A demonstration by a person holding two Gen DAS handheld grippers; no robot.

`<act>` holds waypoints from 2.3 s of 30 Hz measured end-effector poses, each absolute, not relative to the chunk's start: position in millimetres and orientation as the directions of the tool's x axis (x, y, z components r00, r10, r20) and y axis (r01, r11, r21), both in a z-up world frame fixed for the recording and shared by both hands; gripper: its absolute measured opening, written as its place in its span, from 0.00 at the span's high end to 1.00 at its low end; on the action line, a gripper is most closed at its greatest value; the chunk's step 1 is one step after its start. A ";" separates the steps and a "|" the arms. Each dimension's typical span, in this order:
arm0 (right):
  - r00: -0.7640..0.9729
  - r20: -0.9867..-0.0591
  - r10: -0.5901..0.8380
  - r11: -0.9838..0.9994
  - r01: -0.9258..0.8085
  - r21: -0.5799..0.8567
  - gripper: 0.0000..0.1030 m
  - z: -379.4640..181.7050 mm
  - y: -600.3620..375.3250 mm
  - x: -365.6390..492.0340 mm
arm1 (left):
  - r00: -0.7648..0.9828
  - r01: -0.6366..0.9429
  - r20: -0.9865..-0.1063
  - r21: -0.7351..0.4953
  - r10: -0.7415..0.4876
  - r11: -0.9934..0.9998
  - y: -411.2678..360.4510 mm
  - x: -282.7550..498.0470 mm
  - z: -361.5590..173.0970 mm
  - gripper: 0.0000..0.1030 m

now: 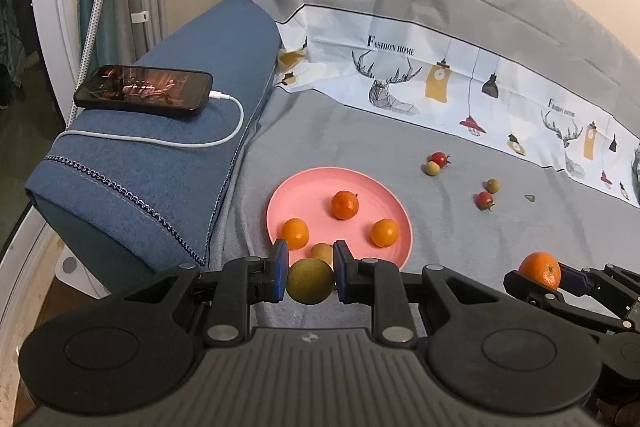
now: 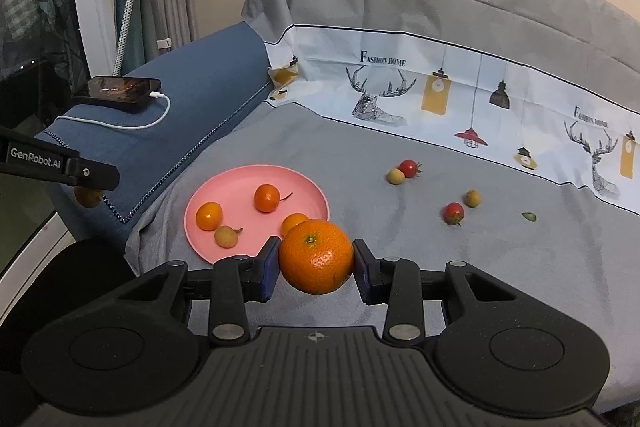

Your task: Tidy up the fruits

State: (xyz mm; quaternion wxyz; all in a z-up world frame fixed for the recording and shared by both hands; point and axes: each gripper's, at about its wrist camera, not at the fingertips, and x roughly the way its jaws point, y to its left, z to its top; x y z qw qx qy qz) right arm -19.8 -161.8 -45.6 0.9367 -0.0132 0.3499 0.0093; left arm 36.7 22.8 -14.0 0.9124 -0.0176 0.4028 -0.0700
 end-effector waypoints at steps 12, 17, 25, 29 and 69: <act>0.720 -0.693 0.039 0.999 -0.035 0.020 0.62 -71.2 -163.1 26.3 | 0.627 0.114 -0.770 -0.062 -0.120 0.992 11.4 87.5 -36.3 0.75; 0.700 -0.712 0.054 0.998 -0.047 0.029 0.62 -85.1 -161.5 47.8 | 0.609 0.116 -0.784 -0.057 -0.117 0.992 5.4 111.7 -49.4 0.75; 0.667 -0.741 0.071 0.997 -0.069 0.034 0.62 -109.9 -154.1 83.0 | 0.579 0.123 -0.808 -0.045 -0.108 0.991 -3.4 148.3 -74.6 0.75; 0.652 -0.754 0.076 0.996 -0.082 0.029 0.62 -120.1 -151.2 97.6 | 0.563 0.127 -0.820 -0.036 -0.102 0.991 -6.6 163.7 -88.2 0.75; 0.668 -0.744 -0.010 0.999 -0.022 -0.033 0.05 -79.3 -153.0 31.3 | 0.581 0.102 -0.812 0.137 0.053 0.985 -5.2 66.8 -73.7 0.00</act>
